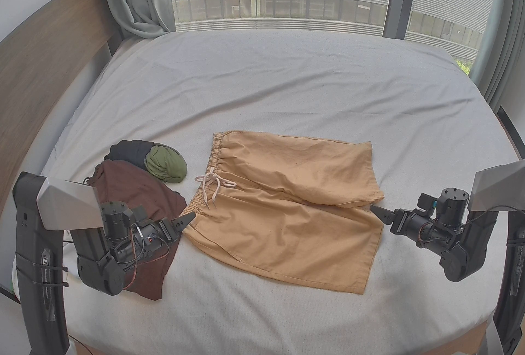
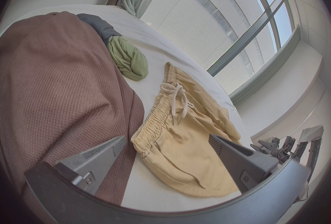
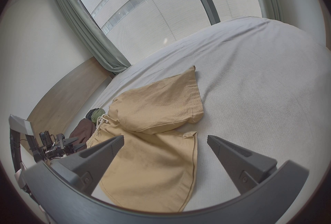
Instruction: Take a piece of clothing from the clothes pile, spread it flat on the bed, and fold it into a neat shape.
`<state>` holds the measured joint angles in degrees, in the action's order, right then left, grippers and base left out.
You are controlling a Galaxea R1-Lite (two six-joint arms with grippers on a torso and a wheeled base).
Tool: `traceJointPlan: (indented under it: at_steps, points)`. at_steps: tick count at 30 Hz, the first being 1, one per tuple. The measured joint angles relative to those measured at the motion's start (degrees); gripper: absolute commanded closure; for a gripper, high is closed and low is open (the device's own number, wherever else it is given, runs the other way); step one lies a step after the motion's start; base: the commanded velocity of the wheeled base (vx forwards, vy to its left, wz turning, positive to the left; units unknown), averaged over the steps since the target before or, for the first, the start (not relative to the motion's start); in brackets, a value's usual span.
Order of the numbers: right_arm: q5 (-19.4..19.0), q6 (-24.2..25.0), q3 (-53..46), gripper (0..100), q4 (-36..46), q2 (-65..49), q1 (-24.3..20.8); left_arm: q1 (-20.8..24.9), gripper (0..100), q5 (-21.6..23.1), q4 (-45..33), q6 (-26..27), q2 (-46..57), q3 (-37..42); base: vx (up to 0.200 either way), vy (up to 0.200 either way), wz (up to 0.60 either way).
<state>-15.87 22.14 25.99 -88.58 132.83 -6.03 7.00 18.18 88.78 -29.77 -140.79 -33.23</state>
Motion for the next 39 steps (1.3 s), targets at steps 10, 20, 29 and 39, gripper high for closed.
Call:
traceJointPlan:
  at_steps: [10,20,29,39]
  points:
    - [0.0,0.0,0.0,0,0.0,-0.1,0.0,0.1,0,-0.1,-0.1,-0.1,-2.7,-3.0,0.0,0.0,0.0]
    - [0.0,0.0,0.1,0,0.0,-0.2,-0.1,0.3,0,-0.8,0.0,-0.1,-5.2,-6.2,0.0,0.0,0.0]
    - [-0.1,0.0,0.0,0,0.0,-0.2,0.0,0.5,100,-0.7,0.0,-0.2,-6.1,-7.1,0.0,0.0,0.0]
    - [-0.3,-0.1,-1.1,0,0.0,0.0,-0.7,0.4,100,-0.7,0.0,-0.2,-7.2,-8.3,0.0,0.0,0.0]
